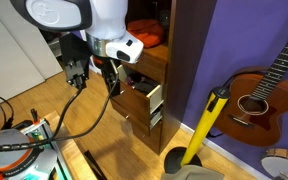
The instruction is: Close all the drawer one by one from top to bottom
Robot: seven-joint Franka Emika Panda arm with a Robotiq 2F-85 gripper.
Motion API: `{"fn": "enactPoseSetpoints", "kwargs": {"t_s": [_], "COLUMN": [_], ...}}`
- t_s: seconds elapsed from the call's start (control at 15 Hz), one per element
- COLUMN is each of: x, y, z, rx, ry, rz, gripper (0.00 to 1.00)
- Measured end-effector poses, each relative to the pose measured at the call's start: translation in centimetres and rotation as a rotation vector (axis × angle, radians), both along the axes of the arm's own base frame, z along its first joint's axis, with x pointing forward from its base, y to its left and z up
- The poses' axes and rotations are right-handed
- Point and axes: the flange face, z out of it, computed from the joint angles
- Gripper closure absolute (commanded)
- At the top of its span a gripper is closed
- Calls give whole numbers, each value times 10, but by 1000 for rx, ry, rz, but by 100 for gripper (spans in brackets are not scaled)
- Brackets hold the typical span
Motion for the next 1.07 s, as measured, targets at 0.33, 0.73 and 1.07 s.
{"fn": "enactPoseSetpoints", "kwargs": {"t_s": [0.33,0.73,1.07], "x": [-13,-18,-13], "y": [0,-8,-14], "z": [-26,-67,-99], "rx": [-9,-10,-11], "ry": [72,4,-138], "rz": [36,-17,-161], "gripper": [0,0,0]}}
